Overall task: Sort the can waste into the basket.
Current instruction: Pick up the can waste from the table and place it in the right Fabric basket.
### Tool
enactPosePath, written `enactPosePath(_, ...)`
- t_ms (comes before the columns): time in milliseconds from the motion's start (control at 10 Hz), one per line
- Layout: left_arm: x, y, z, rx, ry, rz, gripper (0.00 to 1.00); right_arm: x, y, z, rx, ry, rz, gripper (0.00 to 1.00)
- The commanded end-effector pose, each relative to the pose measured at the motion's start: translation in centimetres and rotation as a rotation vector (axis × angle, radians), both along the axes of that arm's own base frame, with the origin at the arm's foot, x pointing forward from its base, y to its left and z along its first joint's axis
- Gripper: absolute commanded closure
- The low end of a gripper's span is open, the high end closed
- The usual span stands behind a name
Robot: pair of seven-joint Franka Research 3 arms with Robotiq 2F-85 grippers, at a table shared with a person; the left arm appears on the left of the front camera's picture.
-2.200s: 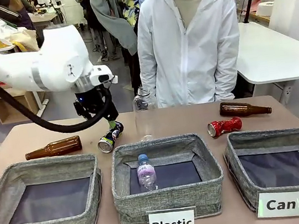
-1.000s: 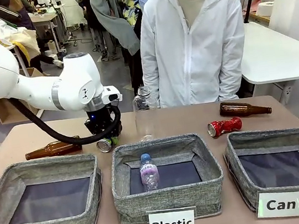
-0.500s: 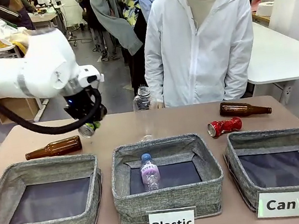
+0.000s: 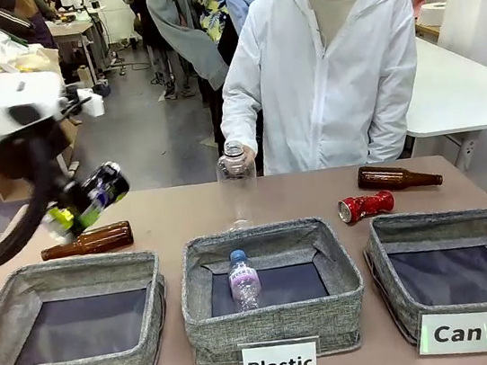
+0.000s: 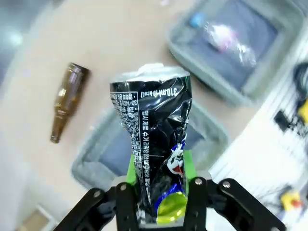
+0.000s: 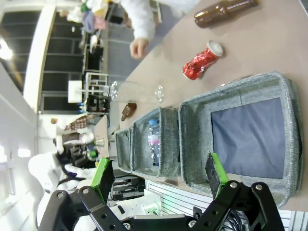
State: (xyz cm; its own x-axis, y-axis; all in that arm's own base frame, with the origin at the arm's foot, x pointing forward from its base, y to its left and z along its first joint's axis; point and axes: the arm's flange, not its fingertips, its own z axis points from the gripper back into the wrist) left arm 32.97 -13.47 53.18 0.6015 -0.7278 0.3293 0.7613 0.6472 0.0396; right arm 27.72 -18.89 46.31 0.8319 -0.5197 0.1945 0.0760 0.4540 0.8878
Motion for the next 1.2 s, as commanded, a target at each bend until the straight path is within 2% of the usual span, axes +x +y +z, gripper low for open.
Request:
enactPosePath(0, -5.4, 1.4, -0.9, 0.023, -0.104, -0.286, 1.00, 0.2, -0.2, 0.1, 0.007, -0.037, 0.003, 0.00)
enactPosePath(100, -5.2, 1.4, -1.3, -0.003, -0.110, -0.219, 1.00, 0.2, -0.2, 0.1, 0.007, -0.037, 0.003, 0.00)
enactPosePath(200, -3.6, 0.4, -0.2, 0.029, -0.036, -0.147, 1.00, 0.2, -0.2, 0.1, 0.007, -0.037, 0.003, 0.00)
enactPosePath(400, -3.6, 0.4, -0.2, 0.029, -0.036, -0.147, 1.00, 0.2, -0.2, 0.1, 0.007, -0.037, 0.003, 0.00)
enactPosePath(500, -5.3, 0.5, -0.2, 0.025, -0.062, -0.204, 0.59, 0.2, -0.2, 0.1, 0.007, -0.037, 0.003, 0.00)
enactPosePath(600, -5.8, -2.8, 0.2, 0.157, -0.135, -0.291, 0.59, 0.2, -0.2, 0.1, 0.007, -0.037, 0.003, 0.00)
enactPosePath(700, -2.8, -2.9, 1.5, 0.153, -0.095, -0.304, 0.59, 0.2, -0.2, 0.1, 0.007, -0.037, 0.003, 0.00)
enactPosePath(800, -0.3, -3.4, 1.9, 0.157, -0.078, -0.382, 0.59, 0.2, -0.2, 0.1, 0.007, -0.037, 0.003, 0.00)
enactPosePath(900, 1.6, -4.1, 2.4, 0.151, -0.100, -0.542, 0.59, 0.2, -0.2, 0.1, 0.007, -0.037, 0.003, 0.00)
enactPosePath(1000, 2.4, -3.8, 3.0, 0.099, -0.163, -0.734, 0.59, 0.2, -0.2, 0.1, 0.007, -0.037, 0.003, 0.00)
enactPosePath(1100, 2.4, -1.9, 3.3, 0.033, -0.210, -0.815, 0.59, 0.2, -0.2, 0.1, 0.007, -0.037, 0.003, 0.00)
